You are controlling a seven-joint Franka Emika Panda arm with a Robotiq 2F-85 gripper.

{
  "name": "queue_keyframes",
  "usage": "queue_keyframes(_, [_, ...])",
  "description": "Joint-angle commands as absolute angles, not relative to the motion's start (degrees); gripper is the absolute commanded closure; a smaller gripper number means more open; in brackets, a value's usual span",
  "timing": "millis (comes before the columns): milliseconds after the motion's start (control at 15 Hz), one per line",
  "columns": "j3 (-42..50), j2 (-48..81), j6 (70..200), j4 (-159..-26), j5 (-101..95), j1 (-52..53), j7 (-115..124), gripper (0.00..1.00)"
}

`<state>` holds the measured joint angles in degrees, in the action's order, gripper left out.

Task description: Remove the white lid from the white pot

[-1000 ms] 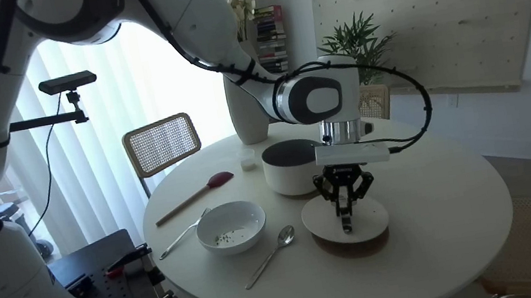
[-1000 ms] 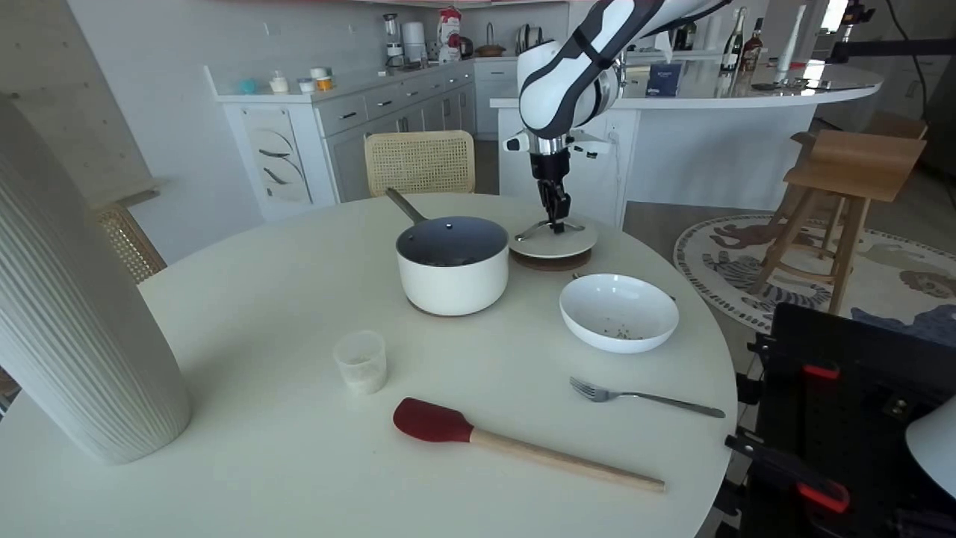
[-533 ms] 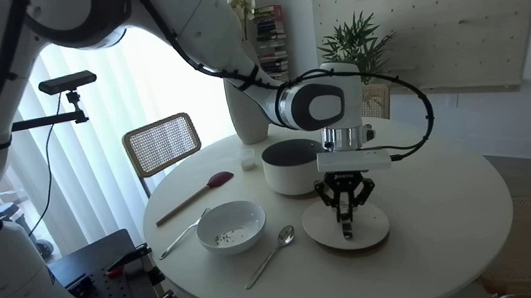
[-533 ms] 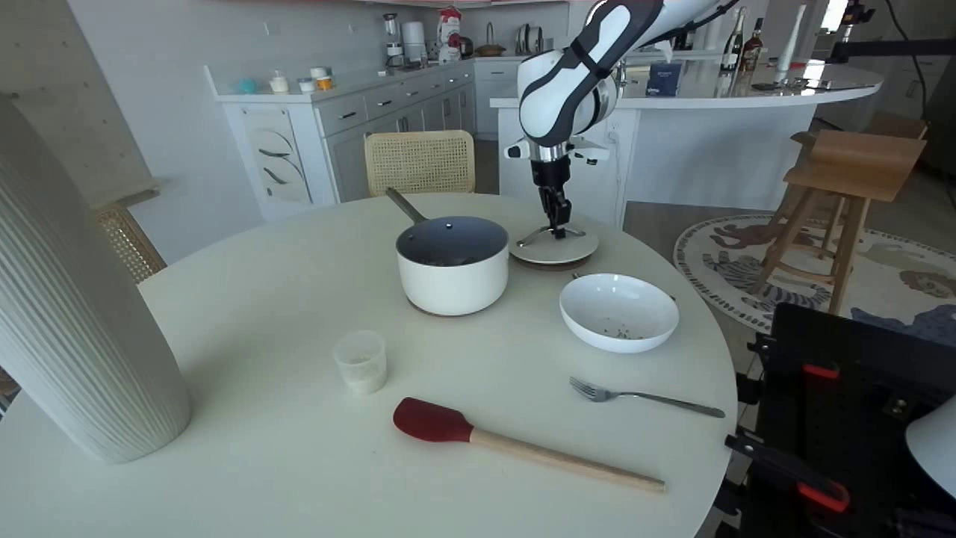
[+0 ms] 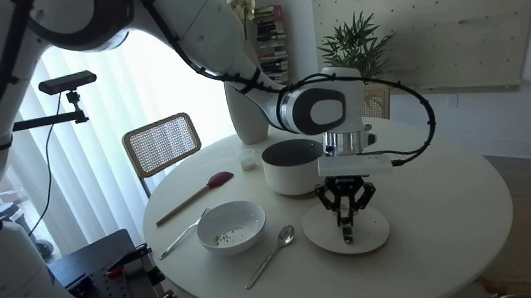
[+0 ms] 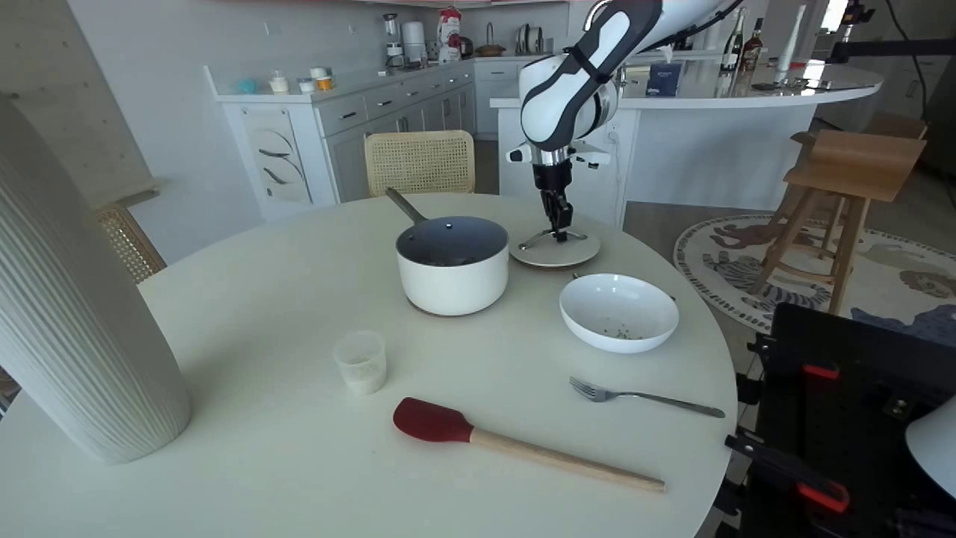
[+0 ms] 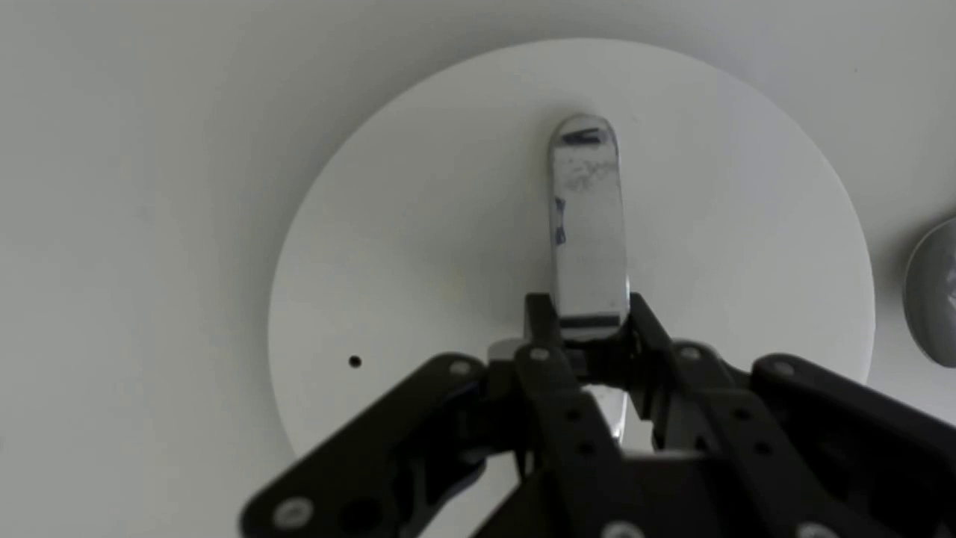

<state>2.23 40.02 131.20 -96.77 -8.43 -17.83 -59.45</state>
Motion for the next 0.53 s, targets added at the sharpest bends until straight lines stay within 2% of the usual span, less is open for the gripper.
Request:
queue_keyframes(0, [1.6,39.6,131.5,-96.3,-7.0,-18.8,-61.0,0.94])
queue_keyframes(467, [1.4,40.3,130.8,-95.9,-6.9,-18.9,-61.1,0.94])
